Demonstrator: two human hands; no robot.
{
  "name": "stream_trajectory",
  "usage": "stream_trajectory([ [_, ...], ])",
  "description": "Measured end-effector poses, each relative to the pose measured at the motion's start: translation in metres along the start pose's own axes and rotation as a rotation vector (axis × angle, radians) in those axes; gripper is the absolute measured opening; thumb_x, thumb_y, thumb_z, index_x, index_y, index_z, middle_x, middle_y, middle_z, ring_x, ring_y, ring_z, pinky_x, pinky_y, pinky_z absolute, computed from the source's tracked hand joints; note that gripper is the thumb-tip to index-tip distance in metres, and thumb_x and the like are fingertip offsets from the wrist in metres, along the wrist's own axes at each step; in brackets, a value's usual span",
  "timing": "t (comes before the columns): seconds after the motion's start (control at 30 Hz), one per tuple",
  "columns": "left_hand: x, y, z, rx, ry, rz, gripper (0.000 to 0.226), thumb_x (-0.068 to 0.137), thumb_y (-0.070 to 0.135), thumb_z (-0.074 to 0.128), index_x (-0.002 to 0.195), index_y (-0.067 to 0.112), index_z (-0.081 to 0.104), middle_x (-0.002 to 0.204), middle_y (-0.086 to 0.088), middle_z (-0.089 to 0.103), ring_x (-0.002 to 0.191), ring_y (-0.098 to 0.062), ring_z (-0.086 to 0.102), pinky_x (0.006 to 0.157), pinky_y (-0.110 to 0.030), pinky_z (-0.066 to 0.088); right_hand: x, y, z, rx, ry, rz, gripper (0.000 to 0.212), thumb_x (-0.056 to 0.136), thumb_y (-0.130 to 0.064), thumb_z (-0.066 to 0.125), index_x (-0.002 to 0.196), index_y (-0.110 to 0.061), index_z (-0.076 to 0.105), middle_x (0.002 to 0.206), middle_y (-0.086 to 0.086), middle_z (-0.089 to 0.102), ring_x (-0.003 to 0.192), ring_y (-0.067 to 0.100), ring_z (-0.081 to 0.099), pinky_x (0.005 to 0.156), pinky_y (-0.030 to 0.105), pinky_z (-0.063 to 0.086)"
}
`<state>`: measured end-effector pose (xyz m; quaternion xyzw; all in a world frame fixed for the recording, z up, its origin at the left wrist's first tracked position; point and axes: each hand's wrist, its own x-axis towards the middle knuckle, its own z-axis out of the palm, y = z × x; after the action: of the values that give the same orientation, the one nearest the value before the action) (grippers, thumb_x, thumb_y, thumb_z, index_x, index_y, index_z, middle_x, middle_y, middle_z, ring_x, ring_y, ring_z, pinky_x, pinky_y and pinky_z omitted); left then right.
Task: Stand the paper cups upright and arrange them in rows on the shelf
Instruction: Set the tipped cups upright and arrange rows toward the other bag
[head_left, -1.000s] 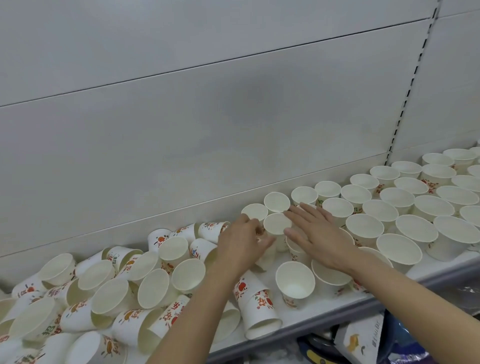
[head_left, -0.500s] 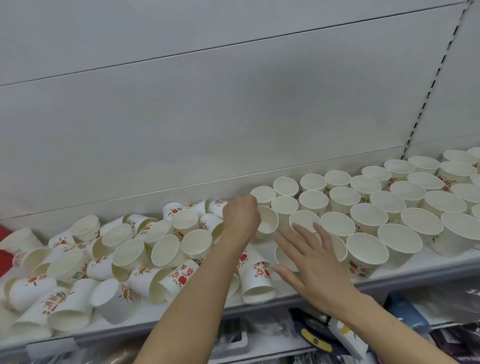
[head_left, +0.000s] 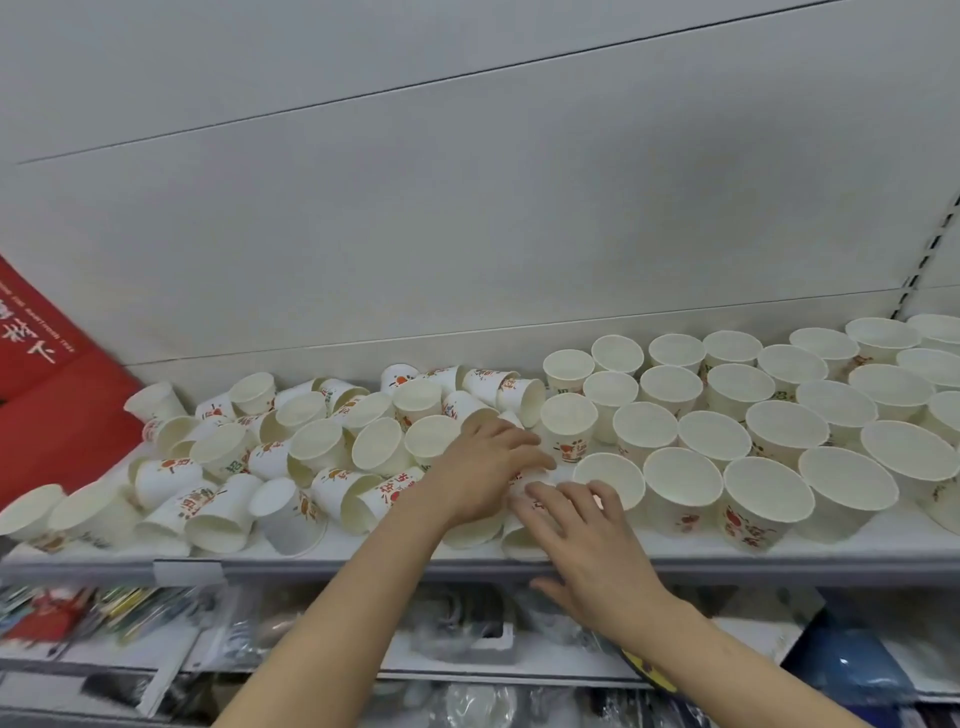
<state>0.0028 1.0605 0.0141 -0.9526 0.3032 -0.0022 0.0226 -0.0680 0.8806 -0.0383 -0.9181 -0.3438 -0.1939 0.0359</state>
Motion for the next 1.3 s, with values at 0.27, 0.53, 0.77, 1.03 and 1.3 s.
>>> stream_trajectory([
  [0.27,0.02,-0.007,0.003,-0.021,-0.042,0.07,0.052,0.08,0.034,0.065,0.128,0.043,0.046,0.131,0.012,0.053,0.118,-0.018,0.045,0.098,-0.04,0.037,0.006,-0.001,0.004,-0.043,0.083,0.1,0.084,0.056,-0.05,0.079,0.129,-0.02,0.049,0.133,0.01,0.048,0.108,0.032,0.054,0.094,0.045,0.03],
  [0.53,0.005,-0.035,0.008,-0.555,0.168,0.005,0.058,0.066,0.045,0.081,0.115,0.041,0.052,0.11,0.019,0.062,0.098,-0.002,0.055,0.085,-0.035,0.05,0.028,0.001,-0.002,0.136,0.465,0.132,0.053,0.083,-0.026,0.065,0.131,-0.016,0.044,0.136,0.01,0.038,0.117,0.028,0.045,0.098,0.04,0.036],
  [0.77,0.004,-0.024,0.015,-0.669,0.205,-0.103,0.073,0.061,0.051,0.077,0.124,0.033,0.043,0.109,0.014,0.061,0.103,-0.01,0.054,0.092,-0.033,0.042,0.023,-0.01,-0.047,0.409,0.717,0.376,0.045,0.085,-0.04,0.065,0.115,-0.01,0.05,0.115,0.006,0.055,0.108,0.017,0.051,0.094,0.025,0.042],
  [1.03,0.009,-0.02,0.015,-0.208,0.164,-0.093,0.083,0.069,0.064,0.059,0.143,0.035,0.036,0.139,0.009,0.04,0.128,-0.018,0.035,0.102,-0.034,0.017,0.021,-0.013,-0.019,0.129,0.408,0.298,0.051,0.085,-0.056,0.061,0.12,-0.018,0.065,0.115,0.002,0.063,0.096,0.024,0.058,0.081,0.034,0.048],
  [1.3,-0.014,-0.081,-0.011,-0.454,0.293,-0.283,0.048,0.084,0.038,0.066,0.13,0.036,0.054,0.134,0.01,0.054,0.123,-0.016,0.047,0.106,-0.041,0.031,0.038,0.002,0.019,-0.077,0.203,0.207,0.059,0.087,-0.061,0.049,0.12,-0.014,0.065,0.125,0.004,0.063,0.112,0.026,0.058,0.1,0.039,0.036],
])
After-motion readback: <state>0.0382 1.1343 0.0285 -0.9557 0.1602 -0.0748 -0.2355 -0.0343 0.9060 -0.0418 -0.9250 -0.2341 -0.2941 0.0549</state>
